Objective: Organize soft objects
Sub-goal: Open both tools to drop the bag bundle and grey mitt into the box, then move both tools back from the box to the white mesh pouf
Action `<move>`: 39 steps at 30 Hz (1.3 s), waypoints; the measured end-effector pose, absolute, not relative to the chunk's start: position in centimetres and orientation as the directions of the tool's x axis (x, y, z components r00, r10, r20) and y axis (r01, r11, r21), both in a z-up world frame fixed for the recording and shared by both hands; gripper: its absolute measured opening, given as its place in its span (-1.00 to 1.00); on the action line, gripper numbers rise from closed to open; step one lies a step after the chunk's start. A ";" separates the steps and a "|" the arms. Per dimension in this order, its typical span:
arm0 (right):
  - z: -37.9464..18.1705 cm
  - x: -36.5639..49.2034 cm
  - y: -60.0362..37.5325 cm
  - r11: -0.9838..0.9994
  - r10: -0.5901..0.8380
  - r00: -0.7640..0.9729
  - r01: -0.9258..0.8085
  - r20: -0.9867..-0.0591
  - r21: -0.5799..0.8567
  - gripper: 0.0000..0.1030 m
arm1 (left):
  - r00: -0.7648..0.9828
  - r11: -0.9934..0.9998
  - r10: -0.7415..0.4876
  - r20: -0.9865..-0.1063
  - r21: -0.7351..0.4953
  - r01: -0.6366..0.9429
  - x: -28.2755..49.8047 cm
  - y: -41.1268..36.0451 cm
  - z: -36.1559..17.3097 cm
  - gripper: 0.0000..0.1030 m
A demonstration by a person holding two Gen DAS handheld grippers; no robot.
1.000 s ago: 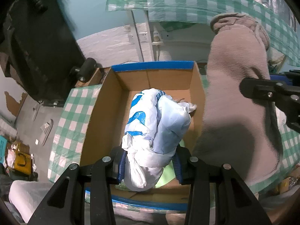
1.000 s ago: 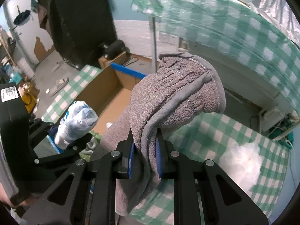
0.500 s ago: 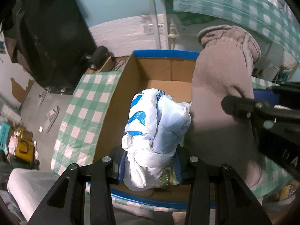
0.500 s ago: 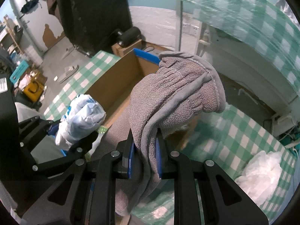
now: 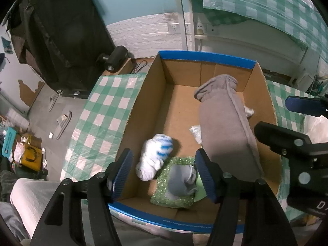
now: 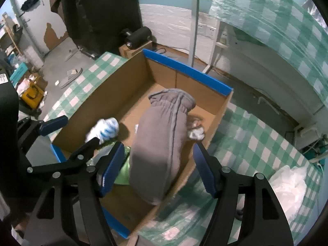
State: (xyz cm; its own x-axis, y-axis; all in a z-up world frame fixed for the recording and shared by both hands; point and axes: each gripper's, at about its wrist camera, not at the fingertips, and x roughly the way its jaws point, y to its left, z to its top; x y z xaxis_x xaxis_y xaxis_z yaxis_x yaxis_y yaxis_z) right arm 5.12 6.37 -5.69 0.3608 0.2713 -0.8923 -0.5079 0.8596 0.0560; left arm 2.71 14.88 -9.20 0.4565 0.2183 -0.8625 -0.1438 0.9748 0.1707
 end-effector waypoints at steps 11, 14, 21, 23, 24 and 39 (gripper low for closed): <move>-4.5 5.0 3.0 0.884 0.229 0.413 -0.467 -0.881 0.011 0.37 | 0.476 0.979 0.205 -0.855 0.171 -0.114 2.9 13.0 -8.7 0.26; -4.5 4.9 2.0 0.891 0.214 0.422 -0.454 -0.881 -0.001 0.37 | 0.475 0.981 0.193 -0.859 0.166 -0.097 3.1 12.1 -8.7 0.26; -4.2 4.5 -1.1 0.910 0.187 0.437 -0.414 -0.880 -0.012 0.38 | 0.493 0.982 0.183 -0.850 0.181 -0.054 3.2 9.6 -8.2 0.26; -4.2 4.4 -2.2 0.916 0.180 0.438 -0.402 -0.880 -0.012 0.38 | 0.498 0.981 0.183 -0.847 0.188 -0.042 3.3 8.8 -8.2 0.26; -4.2 4.4 -2.5 0.918 0.178 0.439 -0.397 -0.881 -0.013 0.39 | 0.499 0.981 0.182 -0.847 0.190 -0.035 3.3 8.5 -8.2 0.26; -4.4 3.0 -10.5 0.959 0.126 0.451 -0.282 -0.884 -0.007 0.40 | 0.520 0.973 0.159 -0.840 0.224 0.064 3.7 2.6 -7.7 0.30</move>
